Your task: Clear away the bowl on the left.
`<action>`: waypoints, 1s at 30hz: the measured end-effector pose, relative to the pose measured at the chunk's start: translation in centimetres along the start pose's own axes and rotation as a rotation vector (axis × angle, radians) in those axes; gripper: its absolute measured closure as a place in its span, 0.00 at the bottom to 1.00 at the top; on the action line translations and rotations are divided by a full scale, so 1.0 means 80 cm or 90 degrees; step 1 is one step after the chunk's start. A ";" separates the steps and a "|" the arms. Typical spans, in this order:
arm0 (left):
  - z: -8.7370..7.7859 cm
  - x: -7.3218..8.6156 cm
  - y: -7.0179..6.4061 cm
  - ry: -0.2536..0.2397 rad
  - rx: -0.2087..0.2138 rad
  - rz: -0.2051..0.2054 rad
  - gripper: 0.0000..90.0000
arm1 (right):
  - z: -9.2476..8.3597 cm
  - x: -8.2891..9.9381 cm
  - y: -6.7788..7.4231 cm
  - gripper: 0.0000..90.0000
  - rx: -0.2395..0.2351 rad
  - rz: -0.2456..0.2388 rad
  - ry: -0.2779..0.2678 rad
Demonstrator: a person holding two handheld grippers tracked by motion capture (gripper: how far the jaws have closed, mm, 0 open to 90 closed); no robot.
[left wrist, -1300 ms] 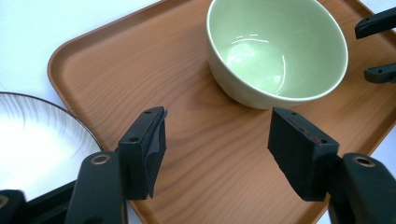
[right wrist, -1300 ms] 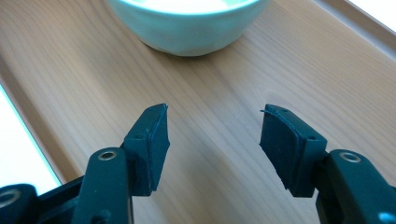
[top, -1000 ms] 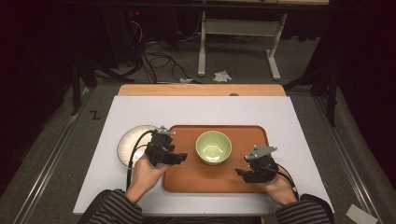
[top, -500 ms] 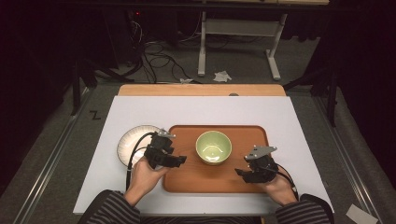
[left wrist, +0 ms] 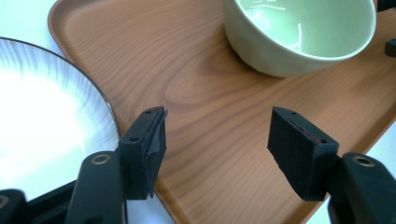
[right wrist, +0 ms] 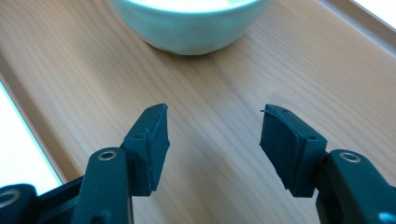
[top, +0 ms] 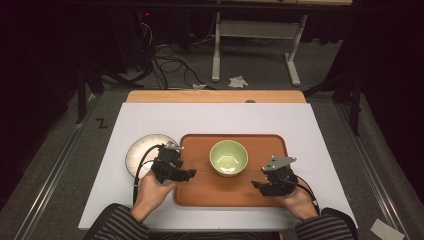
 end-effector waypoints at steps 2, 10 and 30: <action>0.001 0.000 0.001 0.000 -0.003 0.000 0.41 | 0.000 0.000 0.000 0.48 0.001 -0.002 0.001; 0.006 0.001 -0.003 0.002 -0.013 0.016 0.41 | 0.001 0.001 0.001 0.48 -0.001 -0.001 0.002; 0.023 0.012 -0.005 0.014 -0.004 0.011 0.42 | 0.001 0.002 0.002 0.48 -0.003 -0.007 0.007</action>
Point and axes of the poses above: each handheld gripper's, and its own axes: z roughly forward along the jaws, x roughly out of its underside, y roughly to its left, the point moved 8 cm from there along z, roughly forward along the jaws, and after that the axes turned 8 degrees about z, right-handed, at the moved point
